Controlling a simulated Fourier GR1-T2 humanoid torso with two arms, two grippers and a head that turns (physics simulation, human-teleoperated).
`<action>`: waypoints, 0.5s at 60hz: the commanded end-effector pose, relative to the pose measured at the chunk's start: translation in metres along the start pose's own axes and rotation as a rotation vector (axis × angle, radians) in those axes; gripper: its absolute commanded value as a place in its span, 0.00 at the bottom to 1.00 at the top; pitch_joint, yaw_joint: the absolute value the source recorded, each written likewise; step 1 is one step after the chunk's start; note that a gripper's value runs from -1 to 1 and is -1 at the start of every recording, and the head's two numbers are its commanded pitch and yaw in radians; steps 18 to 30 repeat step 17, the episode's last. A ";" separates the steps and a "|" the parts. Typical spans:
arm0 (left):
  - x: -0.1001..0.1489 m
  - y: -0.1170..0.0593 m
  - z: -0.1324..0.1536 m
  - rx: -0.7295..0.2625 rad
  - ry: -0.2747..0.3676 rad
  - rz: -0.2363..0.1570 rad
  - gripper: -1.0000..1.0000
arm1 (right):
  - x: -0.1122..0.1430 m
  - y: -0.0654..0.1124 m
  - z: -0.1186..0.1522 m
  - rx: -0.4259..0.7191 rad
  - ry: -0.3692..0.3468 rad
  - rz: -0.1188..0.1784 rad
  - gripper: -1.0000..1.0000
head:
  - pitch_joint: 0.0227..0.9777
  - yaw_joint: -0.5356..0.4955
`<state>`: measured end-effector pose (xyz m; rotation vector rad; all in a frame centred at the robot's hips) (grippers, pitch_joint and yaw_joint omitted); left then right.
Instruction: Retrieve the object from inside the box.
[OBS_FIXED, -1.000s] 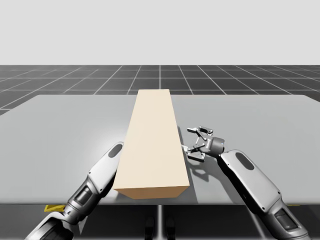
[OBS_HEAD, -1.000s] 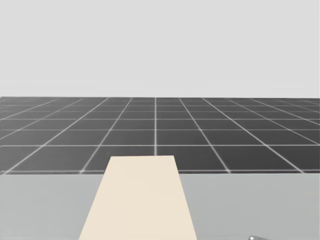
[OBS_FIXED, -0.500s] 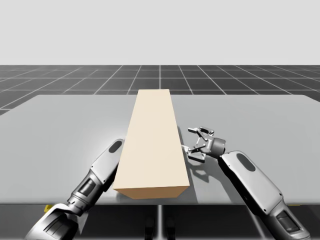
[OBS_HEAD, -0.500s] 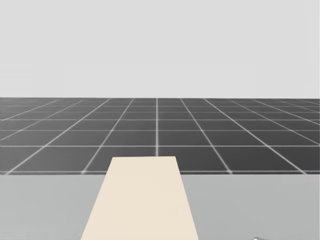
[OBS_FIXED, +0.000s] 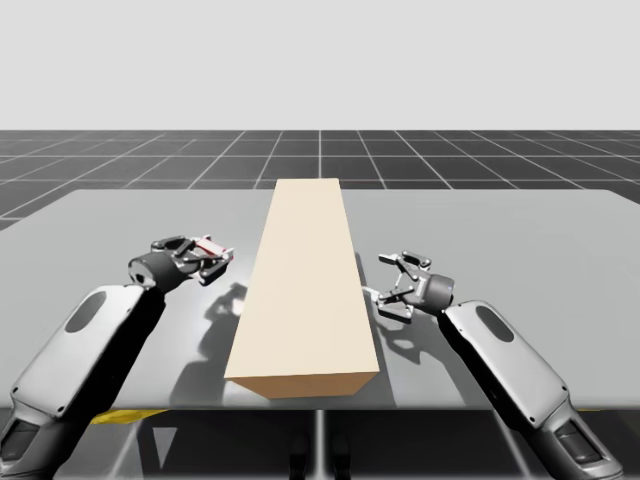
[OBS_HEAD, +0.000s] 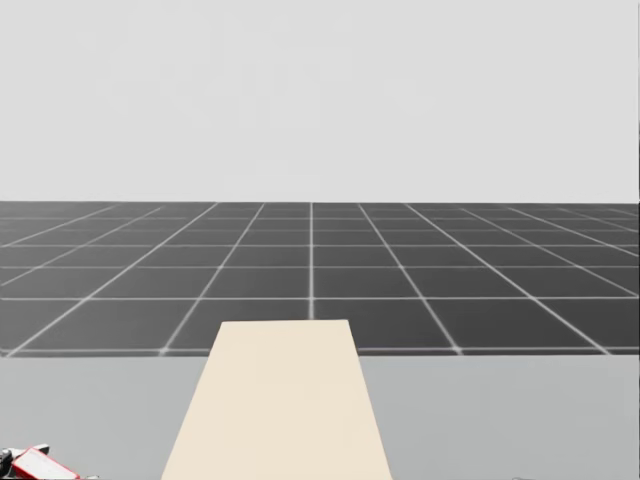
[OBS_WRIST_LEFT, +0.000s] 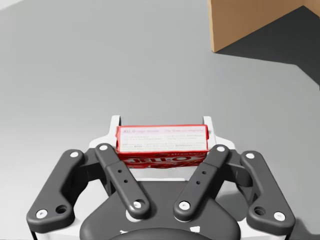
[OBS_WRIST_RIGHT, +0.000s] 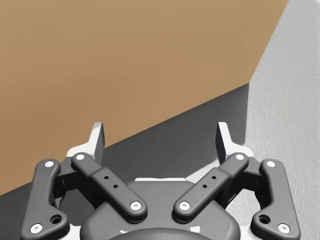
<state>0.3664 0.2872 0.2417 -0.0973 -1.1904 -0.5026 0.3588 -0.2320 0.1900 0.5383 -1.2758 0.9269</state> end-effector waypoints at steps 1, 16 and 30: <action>0.054 0.020 0.034 0.006 -0.073 -0.073 1.00 | 0.000 -0.002 0.000 -0.005 -0.001 0.000 0.00 | 0.21 0.50; 0.159 0.030 0.092 0.139 -0.284 -0.170 1.00 | -0.001 -0.002 0.001 -0.006 0.000 0.001 0.00 | 0.21 0.50; 0.170 0.028 0.098 0.163 -0.318 -0.183 1.00 | -0.001 -0.002 0.001 -0.006 0.000 0.001 0.00 | 0.21 0.50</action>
